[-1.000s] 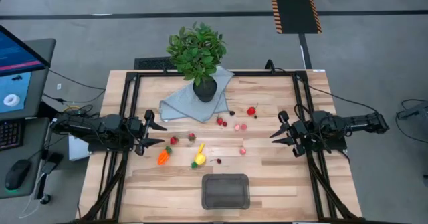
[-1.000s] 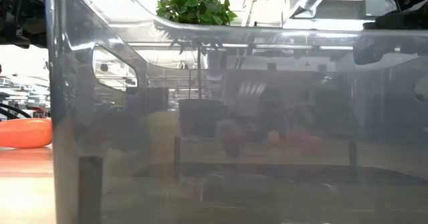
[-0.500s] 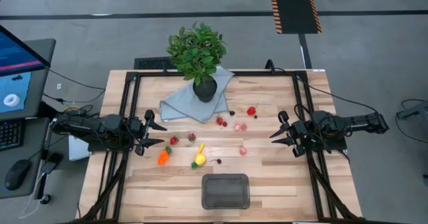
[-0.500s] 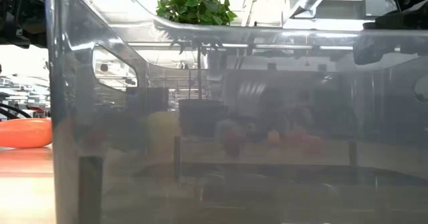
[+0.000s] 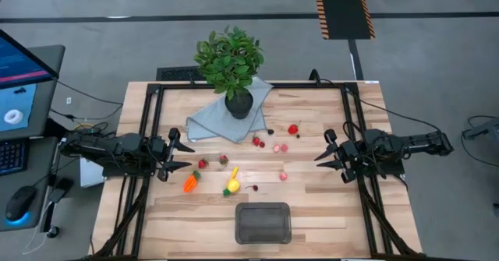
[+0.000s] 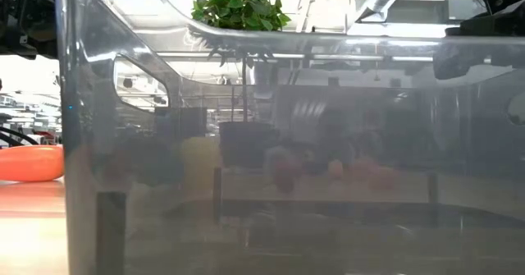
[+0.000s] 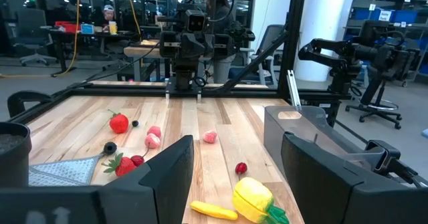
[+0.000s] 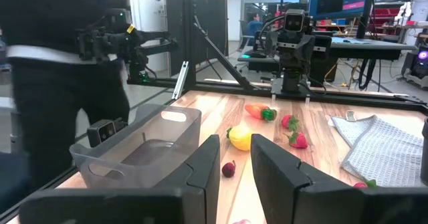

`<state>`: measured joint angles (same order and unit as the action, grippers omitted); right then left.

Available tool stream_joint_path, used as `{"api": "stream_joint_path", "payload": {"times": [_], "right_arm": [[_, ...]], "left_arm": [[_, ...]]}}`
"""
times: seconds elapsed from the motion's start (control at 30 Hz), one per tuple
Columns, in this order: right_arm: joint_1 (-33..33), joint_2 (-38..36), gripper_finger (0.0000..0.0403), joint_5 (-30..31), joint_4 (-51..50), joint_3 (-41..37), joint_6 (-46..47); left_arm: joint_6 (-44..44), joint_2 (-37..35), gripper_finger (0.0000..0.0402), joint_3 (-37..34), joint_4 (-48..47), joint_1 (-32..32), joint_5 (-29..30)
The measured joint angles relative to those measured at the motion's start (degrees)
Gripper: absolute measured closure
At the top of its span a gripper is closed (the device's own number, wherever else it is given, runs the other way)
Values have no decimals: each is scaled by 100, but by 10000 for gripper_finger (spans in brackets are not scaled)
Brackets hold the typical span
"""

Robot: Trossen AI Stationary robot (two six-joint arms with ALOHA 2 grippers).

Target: Pick and placing Produce into tupperware

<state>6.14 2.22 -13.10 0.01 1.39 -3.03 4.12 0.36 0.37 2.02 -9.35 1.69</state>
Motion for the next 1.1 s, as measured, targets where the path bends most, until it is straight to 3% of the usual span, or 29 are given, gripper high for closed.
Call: {"api": "stream_joint_path", "payload": {"times": [0.13, 0.2, 0.33, 0.43, 0.57, 0.63, 0.87, 1.1], "right_arm": [[-1, -1, 294, 1, 0, 0, 0], [-1, 0, 294, -1, 1, -1, 1], [0, 0, 294, 1, 1, -2, 2], [1, -2, 294, -1, -1, -1, 1], [1, -2, 294, -1, 0, 0, 0], [1, -2, 294, -1, 1, -1, 1], [1, -2, 294, -1, 1, -1, 2], [1, -2, 294, -2, 0, 0, 1]], "left_arm": [[-6, 1, 188, -1, 3, -1, 45], [-228, 29, 188, 0, 89, 1, 519], [-1975, 385, 188, 1, 344, 3, 3128], [-2752, 414, 188, 1, 274, 5, 4894], [-2984, 411, 188, -1, 161, 7, 6261], [-2955, 410, 188, -1, 156, 6, 6388], [-2922, 411, 188, -1, 135, 3, 5784], [-2911, 411, 188, 1, 144, 3, 5748]]}}
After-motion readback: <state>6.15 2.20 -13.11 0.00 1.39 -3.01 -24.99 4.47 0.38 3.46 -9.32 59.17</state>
